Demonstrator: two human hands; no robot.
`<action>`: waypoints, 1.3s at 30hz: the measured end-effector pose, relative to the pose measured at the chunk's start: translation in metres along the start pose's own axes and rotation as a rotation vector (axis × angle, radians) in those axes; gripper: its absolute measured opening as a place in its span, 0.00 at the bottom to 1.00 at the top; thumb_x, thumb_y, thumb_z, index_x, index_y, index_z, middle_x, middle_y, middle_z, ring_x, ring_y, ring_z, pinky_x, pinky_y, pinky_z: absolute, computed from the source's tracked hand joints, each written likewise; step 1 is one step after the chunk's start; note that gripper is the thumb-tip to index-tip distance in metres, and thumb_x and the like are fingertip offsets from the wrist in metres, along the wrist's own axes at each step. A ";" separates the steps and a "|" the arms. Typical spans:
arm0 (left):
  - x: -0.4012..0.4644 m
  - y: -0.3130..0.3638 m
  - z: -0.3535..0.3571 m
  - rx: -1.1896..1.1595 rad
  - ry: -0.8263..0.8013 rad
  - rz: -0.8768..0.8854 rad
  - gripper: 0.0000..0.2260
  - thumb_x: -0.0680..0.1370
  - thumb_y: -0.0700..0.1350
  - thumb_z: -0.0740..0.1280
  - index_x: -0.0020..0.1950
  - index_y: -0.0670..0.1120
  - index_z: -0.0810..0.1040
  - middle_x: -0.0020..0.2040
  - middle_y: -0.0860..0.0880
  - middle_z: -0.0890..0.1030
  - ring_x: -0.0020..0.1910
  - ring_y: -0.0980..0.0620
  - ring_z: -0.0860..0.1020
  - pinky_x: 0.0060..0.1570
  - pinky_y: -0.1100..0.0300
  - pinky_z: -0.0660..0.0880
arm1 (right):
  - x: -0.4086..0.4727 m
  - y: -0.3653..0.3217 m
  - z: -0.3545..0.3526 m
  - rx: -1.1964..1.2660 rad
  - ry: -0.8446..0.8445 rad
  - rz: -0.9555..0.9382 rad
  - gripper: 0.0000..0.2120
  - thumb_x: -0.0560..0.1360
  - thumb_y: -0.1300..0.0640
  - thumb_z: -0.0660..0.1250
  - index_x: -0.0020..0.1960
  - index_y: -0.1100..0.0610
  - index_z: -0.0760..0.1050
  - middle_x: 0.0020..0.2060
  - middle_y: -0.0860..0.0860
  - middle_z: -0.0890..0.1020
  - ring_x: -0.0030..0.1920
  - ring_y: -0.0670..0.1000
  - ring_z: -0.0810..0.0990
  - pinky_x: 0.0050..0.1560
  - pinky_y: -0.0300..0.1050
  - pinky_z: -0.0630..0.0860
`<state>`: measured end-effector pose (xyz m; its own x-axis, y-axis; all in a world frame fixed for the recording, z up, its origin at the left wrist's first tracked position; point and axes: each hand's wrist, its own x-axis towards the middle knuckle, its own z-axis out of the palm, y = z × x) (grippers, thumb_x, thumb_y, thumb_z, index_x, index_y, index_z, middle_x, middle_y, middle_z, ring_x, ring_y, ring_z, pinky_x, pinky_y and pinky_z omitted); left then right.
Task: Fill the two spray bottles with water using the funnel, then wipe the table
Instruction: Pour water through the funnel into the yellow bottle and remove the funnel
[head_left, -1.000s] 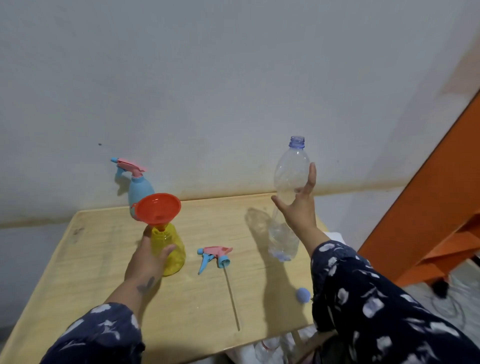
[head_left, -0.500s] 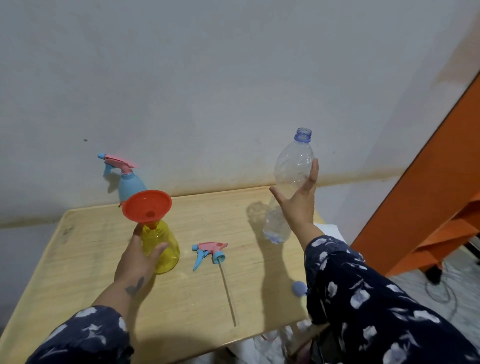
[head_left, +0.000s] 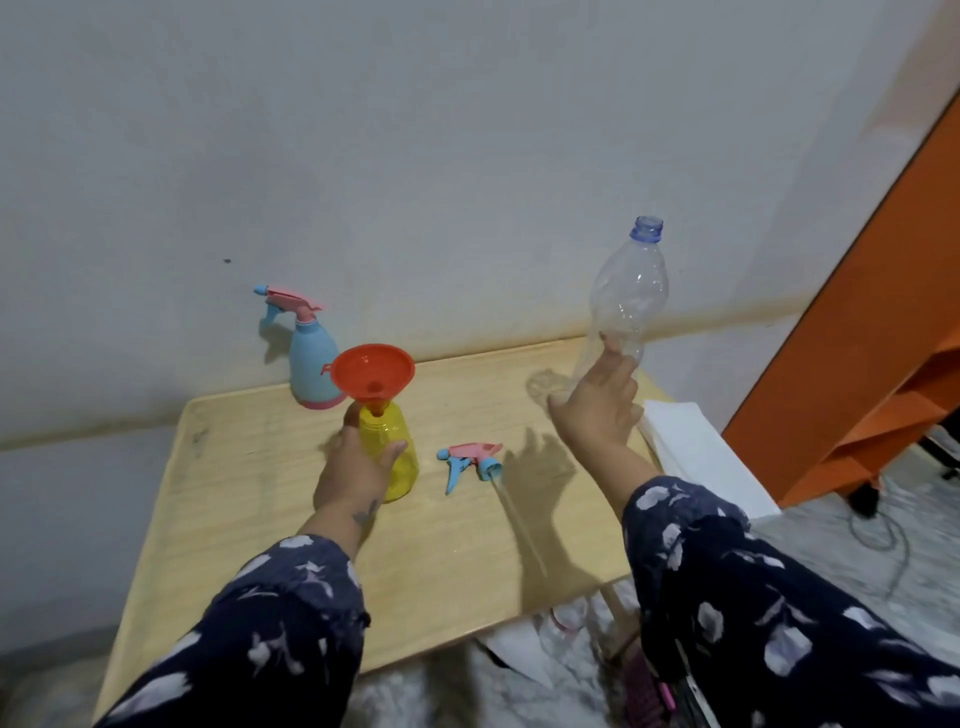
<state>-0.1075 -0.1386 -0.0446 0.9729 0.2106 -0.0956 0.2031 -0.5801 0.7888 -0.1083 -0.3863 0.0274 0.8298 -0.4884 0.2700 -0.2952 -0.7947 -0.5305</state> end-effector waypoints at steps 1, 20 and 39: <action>0.001 -0.001 0.000 0.010 0.001 0.011 0.34 0.75 0.58 0.67 0.76 0.58 0.53 0.71 0.44 0.70 0.67 0.39 0.71 0.60 0.42 0.72 | -0.011 -0.007 0.006 0.023 -0.031 -0.036 0.43 0.70 0.55 0.72 0.75 0.51 0.47 0.66 0.55 0.63 0.64 0.59 0.68 0.60 0.57 0.68; 0.006 -0.012 0.000 -0.119 -0.002 0.073 0.34 0.71 0.60 0.70 0.71 0.67 0.55 0.68 0.54 0.73 0.63 0.45 0.76 0.57 0.44 0.76 | -0.056 -0.118 0.057 0.840 -0.595 -0.180 0.42 0.63 0.49 0.79 0.70 0.47 0.61 0.63 0.46 0.69 0.62 0.49 0.74 0.62 0.46 0.74; 0.012 0.015 -0.011 -0.171 0.003 0.135 0.33 0.68 0.69 0.67 0.70 0.66 0.62 0.66 0.58 0.75 0.63 0.52 0.75 0.59 0.47 0.76 | -0.019 -0.127 0.024 0.911 -0.683 -0.220 0.42 0.64 0.53 0.79 0.71 0.50 0.60 0.62 0.48 0.68 0.62 0.51 0.73 0.57 0.43 0.75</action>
<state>-0.0936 -0.1360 -0.0277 0.9896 0.1422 0.0199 0.0485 -0.4610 0.8861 -0.0759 -0.2677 0.0702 0.9857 0.1451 0.0859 0.1075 -0.1482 -0.9831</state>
